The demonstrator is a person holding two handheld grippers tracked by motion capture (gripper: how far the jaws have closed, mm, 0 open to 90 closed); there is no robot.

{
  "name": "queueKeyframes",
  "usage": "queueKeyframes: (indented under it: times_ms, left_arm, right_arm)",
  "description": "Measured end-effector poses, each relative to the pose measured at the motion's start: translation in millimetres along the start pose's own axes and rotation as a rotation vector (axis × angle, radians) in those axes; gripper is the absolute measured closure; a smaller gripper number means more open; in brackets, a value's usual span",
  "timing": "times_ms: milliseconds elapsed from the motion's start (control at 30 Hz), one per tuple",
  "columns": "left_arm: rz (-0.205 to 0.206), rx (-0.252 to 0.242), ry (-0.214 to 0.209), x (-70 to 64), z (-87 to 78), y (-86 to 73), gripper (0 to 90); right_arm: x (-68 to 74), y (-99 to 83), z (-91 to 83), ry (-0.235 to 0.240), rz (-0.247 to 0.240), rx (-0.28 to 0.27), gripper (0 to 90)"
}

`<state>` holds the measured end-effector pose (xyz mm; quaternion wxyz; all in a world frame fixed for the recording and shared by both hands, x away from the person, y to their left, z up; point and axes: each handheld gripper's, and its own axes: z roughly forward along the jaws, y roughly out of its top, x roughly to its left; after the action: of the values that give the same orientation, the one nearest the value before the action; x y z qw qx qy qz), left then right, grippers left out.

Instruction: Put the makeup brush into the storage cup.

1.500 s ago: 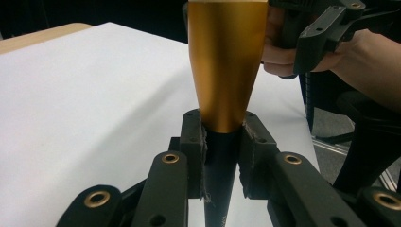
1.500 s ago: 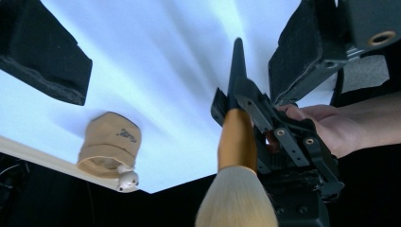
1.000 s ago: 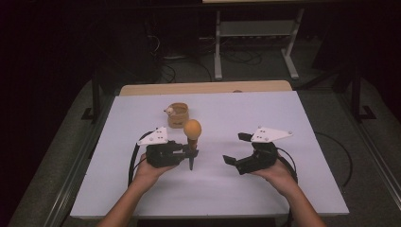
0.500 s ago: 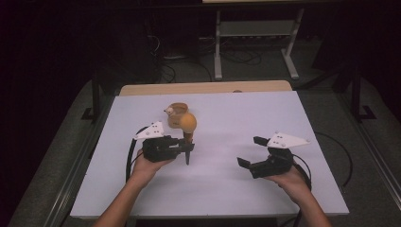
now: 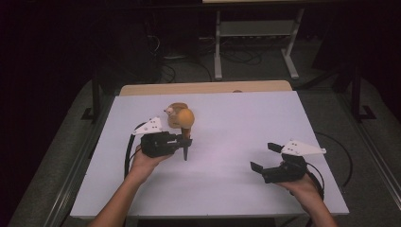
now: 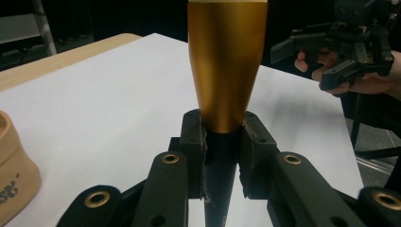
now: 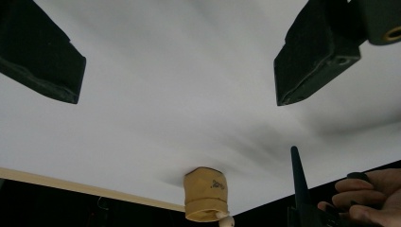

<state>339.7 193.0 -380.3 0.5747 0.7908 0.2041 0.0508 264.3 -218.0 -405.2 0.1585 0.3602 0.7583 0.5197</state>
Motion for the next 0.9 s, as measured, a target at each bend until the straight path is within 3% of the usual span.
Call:
queueKeyframes:
  times_ms: [433,900]
  left_arm:
    - [0.002,-0.004,0.028,13.5,-3.9,10.5,74.1]
    - [0.006,-0.016,0.050,24.1,-5.1,18.4,74.1]
  right_arm:
    - [-7.2,-5.5,-7.7,-0.044,0.011,-0.008,2.5]
    - [-7.6,-5.9,-8.8,-0.046,0.017,-0.017,2.5]
